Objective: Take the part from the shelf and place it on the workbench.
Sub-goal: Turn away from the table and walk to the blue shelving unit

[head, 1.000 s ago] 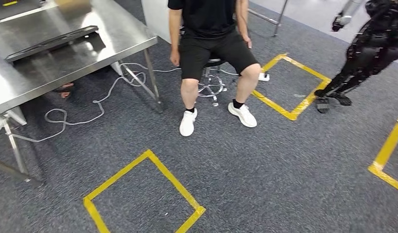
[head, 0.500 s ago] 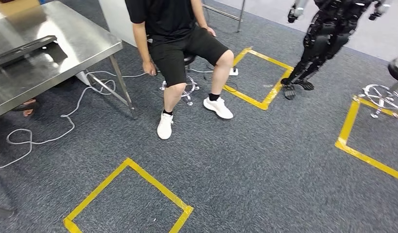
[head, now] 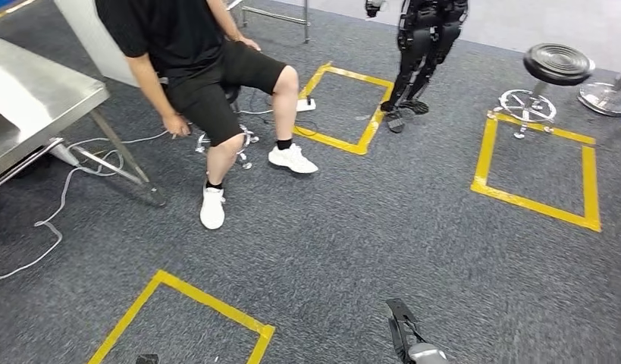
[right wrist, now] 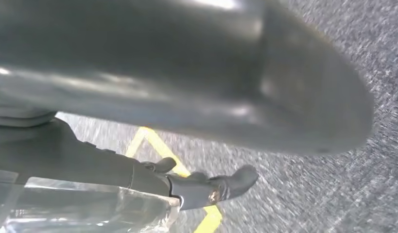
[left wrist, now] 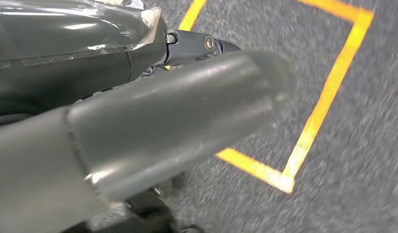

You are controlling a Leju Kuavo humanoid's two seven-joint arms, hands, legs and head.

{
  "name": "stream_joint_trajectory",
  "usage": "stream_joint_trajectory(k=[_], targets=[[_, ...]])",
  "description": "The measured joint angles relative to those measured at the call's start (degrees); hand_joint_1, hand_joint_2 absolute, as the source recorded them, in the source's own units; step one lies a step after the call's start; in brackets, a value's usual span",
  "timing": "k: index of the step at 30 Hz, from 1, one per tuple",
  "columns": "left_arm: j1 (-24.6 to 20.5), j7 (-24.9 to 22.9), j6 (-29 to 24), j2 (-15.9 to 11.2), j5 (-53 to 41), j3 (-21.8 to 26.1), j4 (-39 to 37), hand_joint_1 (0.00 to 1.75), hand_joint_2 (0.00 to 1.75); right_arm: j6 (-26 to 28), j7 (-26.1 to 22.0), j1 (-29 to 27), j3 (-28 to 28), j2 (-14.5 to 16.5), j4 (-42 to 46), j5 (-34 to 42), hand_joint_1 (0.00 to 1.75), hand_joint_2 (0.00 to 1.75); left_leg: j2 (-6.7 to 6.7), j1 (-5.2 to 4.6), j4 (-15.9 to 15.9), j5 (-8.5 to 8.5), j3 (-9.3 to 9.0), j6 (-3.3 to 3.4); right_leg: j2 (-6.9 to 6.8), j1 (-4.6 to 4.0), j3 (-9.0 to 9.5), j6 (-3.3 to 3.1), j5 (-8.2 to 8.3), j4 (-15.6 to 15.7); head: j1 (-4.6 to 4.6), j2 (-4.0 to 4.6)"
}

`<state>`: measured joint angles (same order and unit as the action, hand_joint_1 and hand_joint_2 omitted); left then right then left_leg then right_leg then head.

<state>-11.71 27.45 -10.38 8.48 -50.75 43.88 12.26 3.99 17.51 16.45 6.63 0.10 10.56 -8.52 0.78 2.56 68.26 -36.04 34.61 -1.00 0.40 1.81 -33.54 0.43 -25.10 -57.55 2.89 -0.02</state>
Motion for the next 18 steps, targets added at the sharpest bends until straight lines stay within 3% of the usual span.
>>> stream_joint_trajectory(k=[1,2,3,4,6,7,8,10,11,13,15,17,18], targets=[[0.1,-0.4,0.2,0.0,-0.4,-0.4,0.0,0.00,0.00,0.1,-0.5,-0.3,0.3,0.0,0.0,0.2,0.00,0.00,-0.56,-0.21,3.9,-1.37,2.17,0.30,0.67,-0.43,-0.01,-0.32,-0.04,0.0,-0.03,0.00],[0.1,-0.8,0.3,0.0,-0.9,-0.8,0.0,0.00,0.00,0.2,-0.9,-0.6,0.6,0.1,0.0,0.4,0.00,0.00,-0.78,-0.39,6.1,-1.59,3.68,0.65,1.41,-0.80,0.03,-0.41,-0.07,0.0,-0.03,0.00],[0.1,-1.0,0.4,0.1,-1.3,-1.3,0.0,0.00,0.00,0.3,-1.1,-0.9,0.9,0.1,0.0,0.6,0.00,0.00,-0.90,-0.57,6.1,-0.52,4.09,1.08,2.20,-1.07,0.11,-0.44,-0.09,0.0,-0.03,0.00],[0.1,-1.1,0.6,0.1,-1.8,-1.7,0.0,0.00,0.00,0.4,-1.4,-1.2,1.1,0.2,0.0,0.8,0.00,0.00,-1.17,-0.77,3.9,1.54,3.48,1.62,3.07,-1.29,0.25,-0.45,-0.10,0.0,-0.03,0.00],[-0.1,-1.4,1.1,0.3,-3.2,-2.9,0.0,0.00,0.00,0.7,-2.2,-1.4,1.7,0.4,0.0,1.3,0.00,0.00,-3.63,-1.19,-3.6,6.26,0.67,2.94,4.78,-1.66,0.43,-0.42,-0.12,-0.1,-0.02,0.00],[-0.3,-1.6,1.2,0.4,-3.8,-3.5,0.0,0.00,0.00,0.9,-2.7,-1.5,2.0,0.6,0.0,1.6,0.00,0.00,-4.74,-1.34,-6.6,7.71,-0.51,3.34,5.58,-1.81,0.39,-0.35,-0.15,-0.2,-0.01,0.00],[-0.5,-1.8,1.1,0.7,-4.2,-4.1,0.0,0.00,0.00,1.1,-3.0,-1.7,2.3,0.8,0.0,1.8,0.00,0.00,-5.51,-1.52,-8.4,8.38,-1.18,3.59,6.27,-1.90,0.23,-0.24,-0.16,-0.2,0.01,0.00],[-0.9,-2.1,0.9,1.4,-4.7,-5.0,0.0,0.00,0.00,1.3,-3.5,-2.4,2.8,1.1,0.0,2.0,0.00,0.00,-4.69,-1.83,-9.3,8.48,-1.62,3.70,7.53,-1.84,-0.18,0.22,-0.04,-0.1,0.01,0.00],[-1.1,-2.1,0.8,1.7,-4.8,-5.4,0.0,0.00,0.00,1.4,-3.7,-2.8,3.0,1.1,0.0,2.1,0.00,0.00,-4.00,-1.87,-9.7,8.74,-1.95,3.89,7.36,-1.79,-0.42,0.45,-0.03,-0.2,0.02,0.00],[-1.3,-2.2,0.8,2.3,-5.0,-6.0,0.0,0.00,0.00,1.4,-3.9,-3.2,3.3,1.1,0.0,2.2,0.00,0.00,-2.47,-1.79,-10.8,9.35,-2.78,4.41,4.69,-1.87,-2.03,0.62,-1.36,-3.0,0.20,0.00],[-1.3,-2.5,1.0,2.4,-5.4,-6.4,0.0,0.00,0.00,1.4,-4.2,-3.3,3.5,1.2,0.0,2.3,0.00,0.00,-0.79,-1.84,-11.2,9.57,-3.13,4.70,1.45,-1.74,-5.62,0.54,-4.23,-9.8,0.39,0.00],[-1.3,-3.3,1.5,2.5,-6.2,-7.0,0.0,0.00,0.00,1.7,-4.7,-3.7,3.9,1.4,0.0,2.6,0.00,0.00,0.78,-1.90,-11.2,9.45,-3.14,4.68,0.50,-1.25,-8.81,1.05,-5.89,-15.7,0.44,0.00],[-1.3,-3.8,1.7,2.6,-6.7,-7.4,0.0,0.00,0.00,1.8,-5.1,-4.2,4.1,1.4,0.0,2.9,0.00,0.00,1.46,-1.88,-11.2,9.34,-3.17,4.59,0.21,-0.89,-8.99,1.64,-5.54,-15.9,0.45,0.00]])
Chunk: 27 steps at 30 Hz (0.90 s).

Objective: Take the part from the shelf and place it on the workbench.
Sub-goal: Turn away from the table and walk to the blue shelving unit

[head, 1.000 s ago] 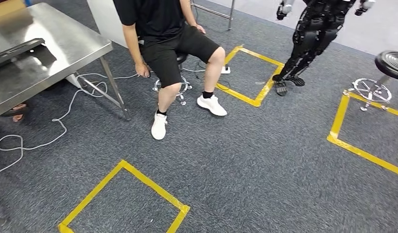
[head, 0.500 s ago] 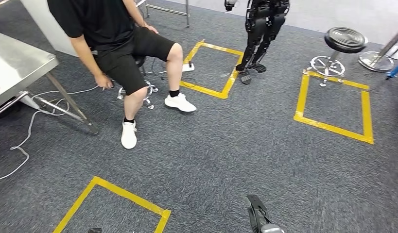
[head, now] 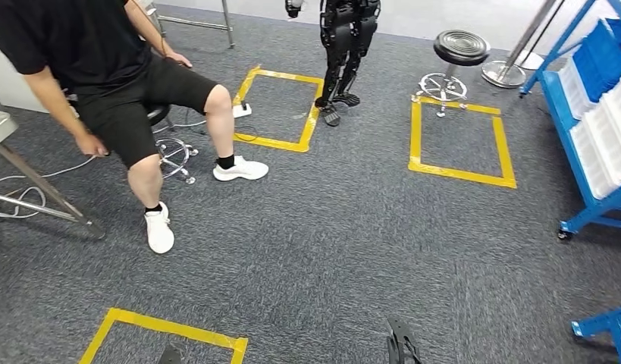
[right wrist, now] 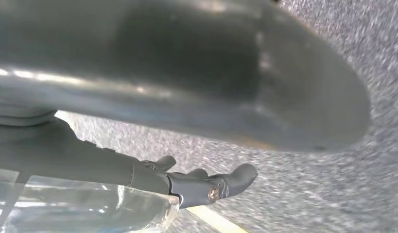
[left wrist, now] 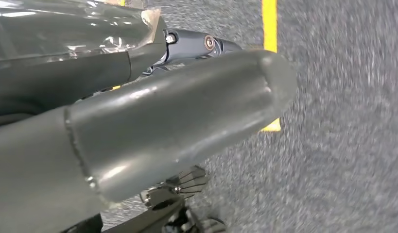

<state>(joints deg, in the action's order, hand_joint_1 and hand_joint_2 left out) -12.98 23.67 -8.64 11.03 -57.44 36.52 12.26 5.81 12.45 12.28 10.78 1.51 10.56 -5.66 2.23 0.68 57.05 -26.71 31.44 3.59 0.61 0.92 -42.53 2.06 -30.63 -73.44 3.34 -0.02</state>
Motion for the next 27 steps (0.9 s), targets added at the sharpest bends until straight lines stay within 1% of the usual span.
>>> stream_joint_trajectory(k=[1,2,3,4,5,6,7,8,9,10,11,12,13,14,15,16,17,18,19,20,21,22,23,24,25,26,27], targets=[[0.0,-0.6,0.2,0.1,-0.5,-0.4,0.0,0.00,0.00,0.1,-0.3,-0.5,0.3,0.1,0.0,0.3,0.00,0.00,0.62,0.06,0.0,-0.14,-0.10,-0.17,-0.46,0.40,1.11,0.73,1.16,2.2,0.02,0.00],[0.0,-1.1,0.4,0.1,-0.9,-0.8,0.0,0.00,0.00,0.2,-0.7,-1.0,0.7,0.1,0.0,0.6,0.00,0.00,1.21,0.14,0.1,-0.34,-0.23,-0.44,-1.41,0.81,3.17,1.49,2.71,6.2,0.03,0.00],[0.0,-1.6,0.6,0.1,-1.1,-1.2,0.0,0.00,0.00,0.3,-1.0,-1.3,1.0,0.3,0.0,1.0,0.00,0.00,1.80,0.10,0.3,-0.63,-0.37,-0.82,-2.94,1.00,5.35,1.98,4.12,10.3,0.10,0.00],[-0.1,-2.0,0.8,0.1,-1.4,-1.5,0.0,0.00,0.00,0.5,-1.3,-1.6,1.5,0.4,0.1,1.3,0.00,0.00,2.40,-0.01,0.4,-0.99,-0.53,-1.31,-4.11,0.95,7.01,2.00,5.16,13.4,0.13,0.00],[-0.1,-2.4,1.1,0.1,-1.6,-1.8,0.0,0.00,0.00,0.6,-1.6,-1.8,1.9,0.6,0.1,1.7,0.00,0.00,2.96,-0.16,0.5,-1.36,-0.71,-1.76,-4.84,0.82,7.92,1.66,5.69,15.2,0.10,0.00],[-0.2,-2.9,1.3,0.0,-1.9,-2.0,0.0,0.00,0.00,0.8,-2.0,-2.1,2.4,0.7,0.1,2.1,0.00,0.00,3.55,-0.26,0.5,-1.67,-0.92,-2.16,-4.87,0.53,8.11,1.10,5.82,15.6,0.04,0.00],[-0.3,-3.3,1.5,0.0,-2.1,-2.3,0.0,0.00,0.00,1.0,-2.4,-2.6,3.0,0.7,0.2,2.4,0.00,0.00,4.16,-0.22,0.4,-1.86,-1.18,-2.51,-4.11,0.37,8.07,0.50,5.91,15.7,-0.07,0.00],[-0.4,-3.7,1.7,0.1,-2.3,-2.6,0.0,0.00,0.00,1.2,-2.9,-3.2,3.5,0.7,0.2,2.7,0.00,0.00,4.26,0.02,0.5,-2.08,-1.36,-2.82,-3.40,0.60,8.07,-0.03,5.99,15.7,-0.18,0.00],[-0.4,-3.9,1.9,0.1,-2.3,-2.8,0.0,0.00,0.00,1.3,-3.3,-3.8,4.1,0.7,0.3,2.8,0.00,0.00,3.51,0.30,1.0,-2.68,-1.29,-3.10,-2.75,0.76,8.09,-0.48,6.09,15.8,-0.26,0.00],[-0.5,-3.9,2.0,0.2,-2.0,-3.0,0.0,0.00,0.00,1.5,-3.8,-4.4,4.6,0.7,0.3,2.7,0.00,0.00,2.16,0.51,2.6,-3.89,-0.77,-3.30,-2.15,0.90,8.11,-1.07,6.22,15.9,-0.33,0.00],[-0.4,-3.8,2.1,0.1,-1.5,-3.0,0.0,0.00,0.00,1.6,-4.1,-4.7,5.0,0.7,0.5,2.4,0.00,0.00,0.43,0.68,5.3,-5.77,0.40,-3.42,-1.52,1.00,8.10,-1.59,6.33,15.9,-0.40,0.00],[-0.3,-3.6,2.2,0.0,-0.6,-2.8,0.0,0.00,0.00,1.6,-4.3,-4.9,5.2,0.7,0.6,1.7,0.00,0.00,-1.04,0.68,9.1,-7.98,2.11,-3.41,-0.84,0.75,8.01,-2.00,6.40,15.9,-0.46,0.00],[-0.2,-3.3,2.3,-0.2,0.4,-2.5,0.0,0.00,0.00,1.6,-4.3,-5.0,5.3,0.8,0.8,0.8,0.00,0.00,-1.81,0.67,13.0,-9.86,4.02,-3.36,-0.06,0.50,7.91,-2.33,6.46,15.9,-0.46,0.00],[0.0,-2.8,2.4,-0.6,1.7,-2.0,0.0,0.00,0.00,1.7,-4.0,-5.0,5.4,0.8,1.0,-0.5,0.00,0.00,-2.16,0.66,16.0,-10.85,5.58,-3.28,0.81,0.27,7.84,-2.49,6.52,15.9,-0.48,0.00],[0.1,-2.1,2.5,-1.0,3.0,-1.3,0.0,0.00,0.00,1.8,-3.5,-4.8,5.3,0.9,1.2,-1.9,0.00,0.00,-2.31,0.66,17.2,-10.67,6.32,-3.16,1.70,0.08,7.79,-2.57,6.60,15.9,-0.48,0.00],[0.3,-1.3,2.4,-1.6,4.5,-0.5,0.0,0.00,0.00,2.0,-2.7,-4.5,5.1,1.0,1.4,-3.5,0.00,0.00,-2.45,0.65,16.2,-9.37,6.00,-2.97,2.57,-0.04,7.79,-2.57,6.67,15.8,-0.48,0.00],[0.6,-0.4,2.3,-2.2,6.2,0.5,0.0,0.00,0.00,2.2,-1.7,-4.0,4.8,1.1,1.7,-5.1,0.00,0.00,-2.77,0.65,13.2,-7.33,4.67,-2.71,3.46,-0.11,7.80,-2.53,6.77,15.8,-0.48,0.00],[0.9,0.5,2.2,-2.8,7.6,1.6,0.0,0.00,0.00,2.3,-0.7,-3.2,4.3,1.2,1.8,-6.7,0.00,0.00,-3.79,0.66,9.2,-5.24,2.86,-2.40,4.32,-0.13,7.79,-2.42,6.90,15.8,-0.48,0.00],[1.3,1.4,2.0,-3.4,9.1,2.7,0.0,0.00,0.00,2.4,0.2,-2.2,3.8,1.3,2.0,-8.2,0.00,0.00,-4.73,0.63,5.7,-3.64,1.27,-2.18,5.16,-0.30,7.71,-2.29,7.02,15.7,-0.46,0.00],[1.7,2.2,1.7,-3.9,10.3,3.9,0.0,0.00,0.00,2.4,0.9,-1.1,3.2,1.4,2.2,-9.5,0.00,0.00,-5.44,0.55,3.3,-2.65,0.17,-2.02,5.88,-0.40,7.58,-2.10,7.18,15.6,-0.44,0.00],[2.2,2.8,1.4,-4.3,11.3,5.0,0.0,0.00,0.00,2.4,1.5,-0.1,2.6,1.5,2.3,-10.5,0.00,0.00,-5.85,0.38,2.1,-2.29,-0.32,-1.86,6.45,-0.49,7.40,-1.84,7.33,15.7,-0.43,0.00],[2.6,3.3,1.0,-4.6,12.1,6.1,0.0,0.00,0.00,2.4,1.9,0.7,2.2,1.6,2.4,-11.2,0.00,0.00,-5.38,0.14,1.8,-2.14,-0.40,-1.69,6.99,-0.54,7.21,-1.48,7.50,15.7,-0.42,0.00],[2.9,3.7,0.7,-4.8,12.6,7.0,0.1,0.00,0.00,2.4,2.1,1.3,1.8,1.6,2.5,-11.7,0.00,0.00,-4.82,0.10,1.5,-1.81,-0.48,-1.33,7.29,-0.54,6.95,-1.06,7.66,15.8,-0.40,0.00],[3.2,4.0,0.4,-4.9,13.0,7.8,0.1,0.00,0.00,2.4,2.3,1.8,1.4,1.5,2.6,-12.0,0.00,0.00,-4.33,0.04,1.1,-1.40,-0.60,-0.93,6.59,-0.56,6.55,-0.79,7.49,15.5,-0.39,0.00],[3.4,4.4,0.2,-4.9,13.5,8.4,0.1,0.00,0.00,2.4,2.4,2.2,1.1,1.5,2.6,-12.2,0.00,0.00,-3.76,0.04,0.7,-0.97,-0.68,-0.50,5.21,-0.61,5.78,-0.72,6.73,14.2,-0.27,0.00],[3.7,4.9,-0.1,-5.0,14.3,9.1,0.1,0.00,0.00,2.3,2.5,2.7,0.9,1.6,2.7,-12.6,0.00,0.00,-3.13,0.05,0.3,-0.64,-0.68,-0.19,3.46,-0.68,4.51,-0.86,5.36,11.8,-0.15,0.00],[4.1,5.4,-0.5,-5.0,15.2,9.8,0.1,0.00,0.00,2.3,2.7,3.1,0.6,1.7,2.7,-12.9,0.00,0.00,-2.44,-0.12,0.2,-0.52,-0.65,-0.02,1.67,-0.62,2.89,-1.07,3.55,8.4,-0.06,0.00]])
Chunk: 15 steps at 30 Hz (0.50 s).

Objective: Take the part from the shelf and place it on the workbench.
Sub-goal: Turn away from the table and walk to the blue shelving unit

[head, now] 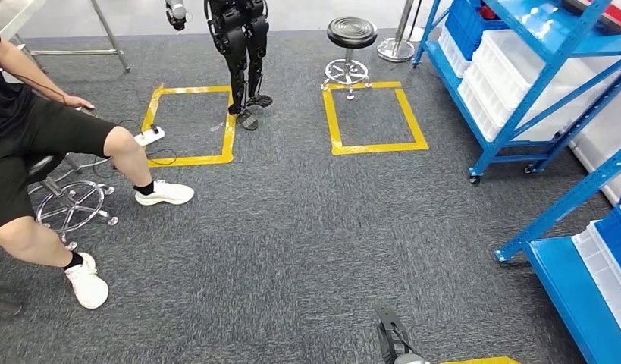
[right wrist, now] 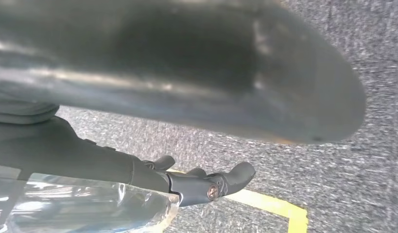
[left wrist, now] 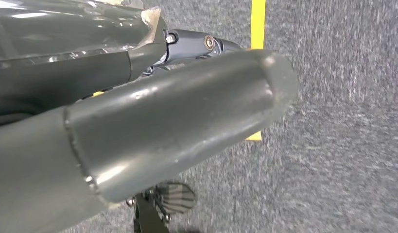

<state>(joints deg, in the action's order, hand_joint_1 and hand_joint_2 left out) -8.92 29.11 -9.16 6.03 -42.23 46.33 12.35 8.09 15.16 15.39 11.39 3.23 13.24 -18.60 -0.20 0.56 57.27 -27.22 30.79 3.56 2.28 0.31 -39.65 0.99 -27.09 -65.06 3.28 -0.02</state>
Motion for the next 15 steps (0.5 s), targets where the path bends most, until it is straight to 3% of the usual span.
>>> stream_joint_trajectory(k=[2,3,4,5,7,9,11,13,15], targets=[[0.7,1.1,-0.9,0.0,2.2,1.8,0.0,0.00,0.00,-0.3,0.7,0.9,-0.5,0.3,0.0,-0.9,0.00,0.00,1.64,-0.17,0.0,0.02,0.20,0.09,-1.30,0.19,-3.14,0.06,-3.01,-7.0,0.10,0.00],[0.9,1.4,-1.3,0.0,3.1,2.8,0.0,0.00,0.00,-0.6,1.2,1.3,-0.7,0.3,0.0,-1.3,0.00,0.00,2.45,-0.22,0.0,0.01,0.26,0.08,-1.52,0.35,-3.53,0.42,-3.42,-8.4,0.10,0.00],[1.0,1.6,-1.7,-0.1,3.7,3.7,0.0,0.00,0.00,-0.9,1.7,1.6,-0.9,0.4,0.0,-1.7,0.00,0.00,3.20,-0.22,0.0,-0.01,0.29,0.03,-1.80,0.54,-2.73,0.95,-2.96,-7.6,0.11,0.00],[1.1,1.8,-2.0,-0.1,4.1,4.5,0.0,0.00,0.00,-1.2,2.1,2.0,-1.0,0.4,0.0,-2.0,0.00,0.00,3.88,-0.21,0.1,-0.07,0.25,-0.06,-2.37,0.74,-0.78,1.53,-1.87,-4.6,0.12,0.00],[1.1,1.9,-2.2,-0.2,4.5,5.6,0.0,0.00,0.00,-1.5,2.5,2.8,-1.1,0.4,0.0,-2.3,0.00,0.00,5.06,-0.42,0.2,-0.37,0.02,-0.53,-5.44,0.87,4.05,2.16,0.46,3.4,0.15,0.00],[1.2,2.0,-2.3,-0.3,4.5,6.3,0.0,0.00,0.00,-1.7,2.6,3.6,-1.3,0.4,0.0,-2.4,0.00,0.00,6.21,-0.74,0.3,-0.78,-0.35,-1.26,-7.36,0.51,6.21,1.67,1.47,7.2,0.03,0.00],[1.2,2.0,-2.3,-0.3,4.6,6.8,0.0,0.00,0.00,-1.7,2.6,4.0,-1.4,0.3,0.0,-2.5,0.00,0.00,7.35,-0.67,0.2,-1.05,-0.70,-1.94,-6.16,0.32,6.10,0.88,1.72,7.5,-0.12,0.00],[1.2,2.1,-2.3,-0.4,4.6,7.1,0.0,0.00,0.00,-1.8,2.7,4.1,-1.5,0.2,0.0,-2.5,0.00,0.00,5.62,-0.20,1.4,-2.14,-0.41,-2.64,-4.73,0.85,6.16,0.11,2.04,7.7,-0.19,0.00],[1.4,2.1,-2.4,-0.4,4.9,7.4,0.0,0.00,0.00,-2.0,2.8,4.3,-1.8,0.2,0.0,-2.9,0.00,0.00,1.92,0.18,6.8,-5.58,1.99,-3.08,-3.29,1.16,6.19,-1.01,2.35,7.9,-0.29,0.00]])
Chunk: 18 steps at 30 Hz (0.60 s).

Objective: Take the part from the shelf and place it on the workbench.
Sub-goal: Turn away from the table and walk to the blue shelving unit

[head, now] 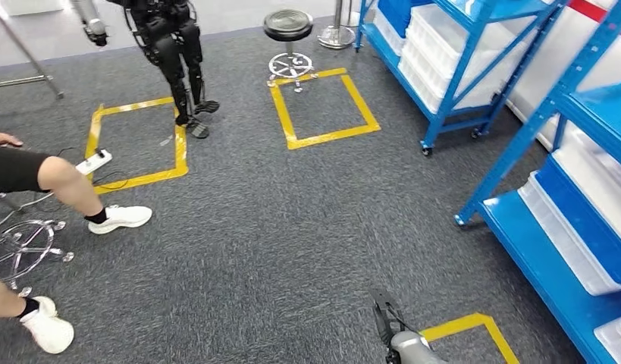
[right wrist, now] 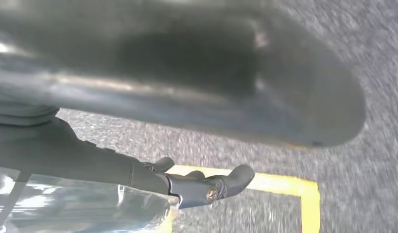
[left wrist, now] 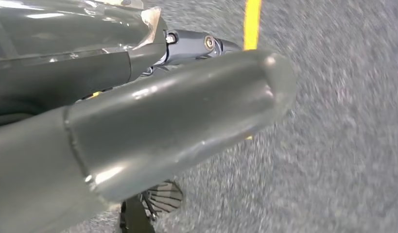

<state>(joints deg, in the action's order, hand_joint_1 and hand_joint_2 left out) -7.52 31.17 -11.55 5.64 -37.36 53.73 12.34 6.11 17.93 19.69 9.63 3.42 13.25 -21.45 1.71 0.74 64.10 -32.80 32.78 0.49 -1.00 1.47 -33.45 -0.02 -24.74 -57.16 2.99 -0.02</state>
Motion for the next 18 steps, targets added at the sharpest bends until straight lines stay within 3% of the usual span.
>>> stream_joint_trajectory(k=[2,3,4,6,8,10,11,12,14,16,18], targets=[[0.4,0.0,-0.2,0.0,0.2,0.4,0.0,0.00,0.00,-0.4,0.1,0.3,-0.2,-0.1,0.0,-0.5,0.00,0.00,-1.68,0.12,7.7,-3.45,3.82,-0.12,1.68,-0.27,-0.12,-0.66,0.12,0.0,-0.03,0.00],[0.5,0.0,-0.2,0.0,0.2,0.6,0.0,0.00,0.00,-0.6,0.2,0.3,-0.2,-0.1,0.0,-0.8,0.00,0.00,-1.86,0.23,9.8,-3.71,5.07,-0.19,2.59,-0.36,-0.13,-0.69,0.16,0.0,-0.03,0.00],[0.6,-0.1,-0.3,0.0,0.2,0.7,0.0,0.00,0.00,-0.8,0.4,0.3,-0.3,-0.2,0.0,-1.0,0.00,0.00,-1.91,0.37,10.0,-2.91,5.43,-0.24,3.42,-0.41,-0.10,-0.66,0.18,-0.1,-0.03,0.00],[0.7,-0.4,-0.2,-0.1,-0.5,0.8,0.0,0.00,0.00,-0.9,0.6,0.4,-0.3,-0.4,0.0,-1.2,0.00,0.00,-2.64,0.90,4.3,1.19,3.10,-0.29,5.00,-0.39,0.01,-0.52,0.24,-0.2,-0.02,0.00],[0.8,-1.0,0.1,-0.1,-1.9,0.5,-0.1,0.00,0.00,-0.9,0.7,0.7,-0.5,-0.3,0.0,-1.4,0.00,0.00,-5.00,1.34,-2.6,4.29,0.17,-0.35,6.37,-0.62,-0.28,-0.07,0.24,-0.6,0.04,0.00],[0.8,-1.6,0.4,-0.2,-3.3,-0.1,-0.1,0.00,0.00,-0.9,0.7,0.9,-0.6,-0.3,0.0,-1.6,0.00,0.00,-6.04,1.14,-4.8,4.81,-0.61,-0.04,7.51,-0.72,-0.89,0.80,0.40,-0.8,0.12,0.00],[0.8,-1.9,0.5,-0.2,-3.8,-0.4,-0.1,0.00,0.00,-0.9,0.7,0.9,-0.6,-0.3,0.0,-1.7,0.00,0.00,-5.39,0.91,-4.9,4.96,-0.58,0.40,8.10,-0.62,-1.27,1.34,0.62,-0.5,0.15,0.00],[0.8,-2.1,0.6,-0.2,-4.0,-0.7,-0.1,0.00,0.00,-0.9,0.7,0.9,-0.6,-0.3,0.0,-1.8,0.00,0.00,-4.70,0.79,-5.3,5.31,-0.67,0.93,8.20,-0.58,-1.59,1.78,0.75,-0.6,0.15,0.00],[0.8,-2.3,0.7,-0.2,-4.3,-1.2,-0.1,0.00,0.00,-0.9,0.7,0.9,-0.6,-0.4,0.0,-1.8,0.00,0.00,-3.24,0.69,-6.3,6.17,-0.92,2.01,5.96,-0.67,-3.12,1.98,-0.45,-2.7,0.26,0.00],[1.0,-2.3,0.8,-0.3,-4.5,-1.5,-0.1,0.00,0.00,-0.8,0.7,1.1,-0.7,-0.3,0.0,-1.8,0.00,0.00,-1.72,0.44,-6.8,6.54,-0.95,2.54,2.79,-0.68,-6.09,1.48,-3.66,-8.9,0.45,0.00],[1.3,-2.4,0.9,-0.5,-4.5,-1.7,-0.1,0.00,0.00,-0.8,0.7,1.0,-0.7,-0.3,0.0,-1.9,0.00,0.00,-0.10,0.17,-6.8,6.56,-0.83,2.59,1.86,-0.56,-8.81,1.54,-6.08,-15.1,0.53,0.00]])
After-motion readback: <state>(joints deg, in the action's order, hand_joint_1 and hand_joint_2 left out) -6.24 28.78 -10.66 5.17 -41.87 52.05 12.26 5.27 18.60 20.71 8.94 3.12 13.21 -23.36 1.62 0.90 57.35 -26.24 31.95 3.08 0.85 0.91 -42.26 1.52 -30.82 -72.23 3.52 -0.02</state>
